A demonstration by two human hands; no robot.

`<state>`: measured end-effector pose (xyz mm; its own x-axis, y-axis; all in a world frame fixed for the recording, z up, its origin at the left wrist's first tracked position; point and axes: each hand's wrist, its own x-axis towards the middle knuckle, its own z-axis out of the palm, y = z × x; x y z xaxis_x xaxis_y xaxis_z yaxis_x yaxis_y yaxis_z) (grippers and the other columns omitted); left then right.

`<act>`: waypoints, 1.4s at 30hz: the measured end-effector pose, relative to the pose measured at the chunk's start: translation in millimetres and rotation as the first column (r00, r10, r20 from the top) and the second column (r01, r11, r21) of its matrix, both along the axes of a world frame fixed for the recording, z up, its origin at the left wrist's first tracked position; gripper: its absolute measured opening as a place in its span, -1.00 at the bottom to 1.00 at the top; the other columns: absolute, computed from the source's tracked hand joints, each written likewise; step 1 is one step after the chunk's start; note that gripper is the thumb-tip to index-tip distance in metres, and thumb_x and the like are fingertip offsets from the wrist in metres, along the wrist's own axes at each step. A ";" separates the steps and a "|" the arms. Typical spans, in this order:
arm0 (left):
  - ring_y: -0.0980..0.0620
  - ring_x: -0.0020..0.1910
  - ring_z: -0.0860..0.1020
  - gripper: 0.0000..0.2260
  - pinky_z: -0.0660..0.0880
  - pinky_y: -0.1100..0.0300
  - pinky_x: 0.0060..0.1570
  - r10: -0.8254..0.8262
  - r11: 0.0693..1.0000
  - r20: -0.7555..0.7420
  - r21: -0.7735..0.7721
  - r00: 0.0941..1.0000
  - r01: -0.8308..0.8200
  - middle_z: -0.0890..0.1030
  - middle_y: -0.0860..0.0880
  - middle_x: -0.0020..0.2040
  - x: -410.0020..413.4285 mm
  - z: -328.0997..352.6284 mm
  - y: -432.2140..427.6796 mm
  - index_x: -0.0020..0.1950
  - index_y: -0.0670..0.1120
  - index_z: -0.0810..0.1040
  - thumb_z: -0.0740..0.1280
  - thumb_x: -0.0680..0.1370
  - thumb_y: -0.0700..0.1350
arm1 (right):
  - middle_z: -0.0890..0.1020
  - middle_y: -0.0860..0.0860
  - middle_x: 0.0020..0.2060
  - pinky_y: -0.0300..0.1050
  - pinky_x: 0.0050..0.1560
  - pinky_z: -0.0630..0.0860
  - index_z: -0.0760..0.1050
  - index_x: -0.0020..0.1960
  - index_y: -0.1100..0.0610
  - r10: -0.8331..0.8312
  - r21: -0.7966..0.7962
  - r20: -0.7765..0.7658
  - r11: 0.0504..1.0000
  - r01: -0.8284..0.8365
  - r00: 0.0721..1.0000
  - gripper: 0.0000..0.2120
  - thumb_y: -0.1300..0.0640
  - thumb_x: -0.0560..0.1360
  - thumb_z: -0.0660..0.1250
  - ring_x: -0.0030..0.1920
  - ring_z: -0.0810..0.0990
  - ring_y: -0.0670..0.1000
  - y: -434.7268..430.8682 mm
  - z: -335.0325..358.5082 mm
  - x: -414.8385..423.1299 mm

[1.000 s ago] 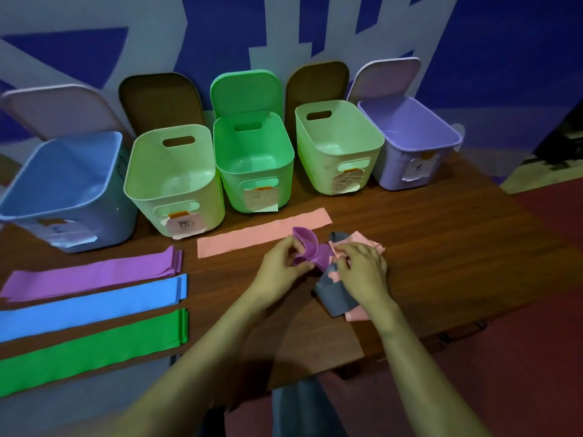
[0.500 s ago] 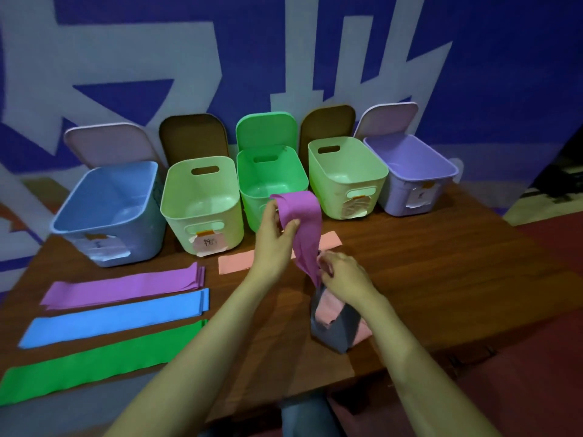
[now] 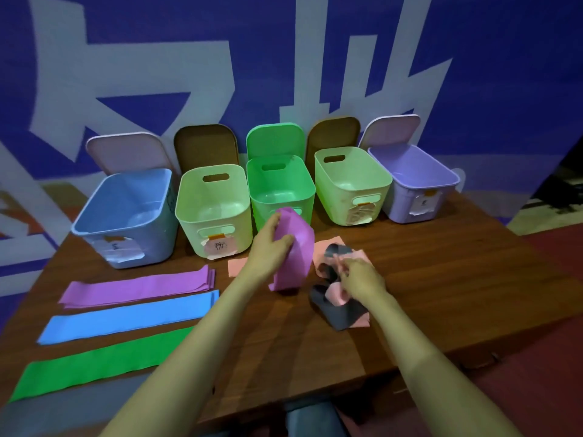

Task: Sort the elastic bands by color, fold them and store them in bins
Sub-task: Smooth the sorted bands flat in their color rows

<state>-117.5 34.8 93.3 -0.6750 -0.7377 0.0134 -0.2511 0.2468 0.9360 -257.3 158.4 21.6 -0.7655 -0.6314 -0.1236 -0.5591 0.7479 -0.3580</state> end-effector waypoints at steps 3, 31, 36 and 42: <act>-0.02 0.17 0.49 -0.53 0.51 0.07 0.12 -0.101 0.995 -0.010 -0.004 0.995 0.101 0.46 -0.09 0.31 8.9 2.8 1.5 0.42 -0.06 0.34 0.25 0.51 -0.26 | 0.50 0.11 0.21 -0.05 0.12 0.40 0.38 0.34 0.04 -0.059 0.238 0.073 0.970 0.040 0.996 -0.65 0.00 0.57 0.19 0.22 0.47 0.16 -2.4 9.0 6.1; -0.01 -0.07 0.54 -0.68 0.50 0.18 -0.12 -0.344 0.925 0.188 -0.101 0.920 0.367 0.57 -0.04 -0.03 48.6 -2.0 -11.3 0.17 -0.02 0.47 0.28 0.46 -0.28 | 0.59 0.00 -0.02 -0.13 -0.06 0.50 0.52 0.14 0.12 0.232 -0.467 0.102 0.870 -0.160 0.967 -0.81 0.17 0.55 0.23 -0.01 0.56 0.02 0.6 35.3 52.3; -0.02 -0.17 0.53 -0.67 0.49 0.09 -0.18 -0.376 0.917 0.161 -0.079 0.913 0.391 0.56 -0.06 -0.10 50.0 -3.1 -7.0 0.06 -0.11 0.44 0.26 0.30 -0.13 | 0.51 -0.02 0.19 -0.08 0.04 0.52 0.39 0.32 0.03 0.365 -0.616 0.498 0.787 0.025 0.786 -0.69 0.12 0.59 0.19 0.18 0.50 0.00 -8.3 60.9 50.1; -0.04 -0.12 0.56 -0.65 0.54 0.06 -0.17 -0.350 0.936 0.113 0.008 0.930 0.351 0.54 -0.04 -0.04 57.7 -15.6 -13.9 0.10 0.01 0.36 0.36 0.36 -0.08 | 0.61 0.05 -0.09 -0.11 -0.01 0.50 0.56 -0.01 0.06 0.437 -0.682 0.389 0.728 -0.066 0.811 -0.88 0.24 0.49 0.35 -0.04 0.56 0.02 -15.9 61.2 48.1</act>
<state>-59.8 20.9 77.7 -0.8882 -0.4543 -0.0687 -0.2485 0.3491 0.9035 -209.1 142.5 82.8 -0.5075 -0.8598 0.0564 -0.2943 0.1114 -0.9492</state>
